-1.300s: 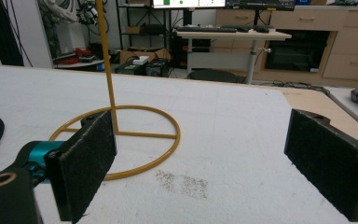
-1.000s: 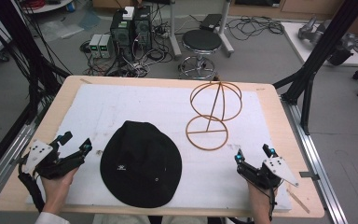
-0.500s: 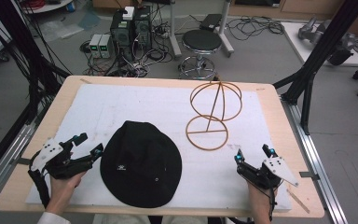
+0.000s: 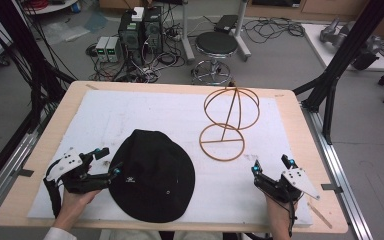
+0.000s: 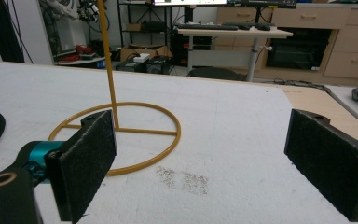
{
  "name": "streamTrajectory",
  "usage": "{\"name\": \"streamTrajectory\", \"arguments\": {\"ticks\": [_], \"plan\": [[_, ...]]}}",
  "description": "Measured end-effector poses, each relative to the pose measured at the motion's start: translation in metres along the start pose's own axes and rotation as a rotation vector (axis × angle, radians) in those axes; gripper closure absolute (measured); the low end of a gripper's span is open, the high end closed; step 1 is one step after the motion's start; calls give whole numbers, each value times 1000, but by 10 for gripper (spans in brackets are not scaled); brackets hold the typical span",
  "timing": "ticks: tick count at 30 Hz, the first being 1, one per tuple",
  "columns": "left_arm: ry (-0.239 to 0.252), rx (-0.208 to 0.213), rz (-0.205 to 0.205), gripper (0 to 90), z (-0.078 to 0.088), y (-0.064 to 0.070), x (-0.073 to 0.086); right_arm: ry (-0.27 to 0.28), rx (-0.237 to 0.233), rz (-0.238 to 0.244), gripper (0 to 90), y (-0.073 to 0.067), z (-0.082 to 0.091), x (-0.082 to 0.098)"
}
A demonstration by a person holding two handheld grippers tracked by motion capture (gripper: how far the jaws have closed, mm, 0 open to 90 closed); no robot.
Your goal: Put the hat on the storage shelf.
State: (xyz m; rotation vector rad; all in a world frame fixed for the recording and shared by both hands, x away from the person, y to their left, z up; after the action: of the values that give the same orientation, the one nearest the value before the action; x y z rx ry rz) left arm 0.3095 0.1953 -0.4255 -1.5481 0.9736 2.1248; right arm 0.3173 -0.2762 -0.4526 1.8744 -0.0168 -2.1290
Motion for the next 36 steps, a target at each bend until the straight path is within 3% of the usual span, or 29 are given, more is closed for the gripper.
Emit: {"name": "streamTrajectory", "arguments": {"ticks": [6, 12, 16, 29, 33, 36], "plan": [[-16, 36, -3, 213, -6, 8, 3, 0, 0, 1, 83, 0, 1, 0], [1, 57, 10, 213, -5, 7, 0, 2, 2, 3, 83, 1, 2, 0], [10, 103, 14, 214, -6, 13, -2, -1, 0, -2, 83, 1, 3, 1], [-66, 165, 10, 217, -31, 28, 10, 0, -4, 4, 83, 2, 4, 1], [-79, 173, 20, 253, -34, 29, 11, 3, -3, 5, 83, 2, 5, 1], [-84, 172, 25, 341, -34, 27, 11, 3, -3, 4, 83, 2, 5, 1]]}}
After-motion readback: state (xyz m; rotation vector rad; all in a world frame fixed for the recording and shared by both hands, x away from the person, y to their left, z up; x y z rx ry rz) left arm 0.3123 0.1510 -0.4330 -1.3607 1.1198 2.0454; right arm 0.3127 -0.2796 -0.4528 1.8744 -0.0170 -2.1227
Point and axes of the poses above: each handheld gripper's, and its own axes: z roughly backward along the jaws, x roughly out of its underside, y roughly to its right, the point moved 8 cm from there along -z, roughly forward along the jaws, and after that the axes turned 12 degrees about z, right-handed, at the moved point
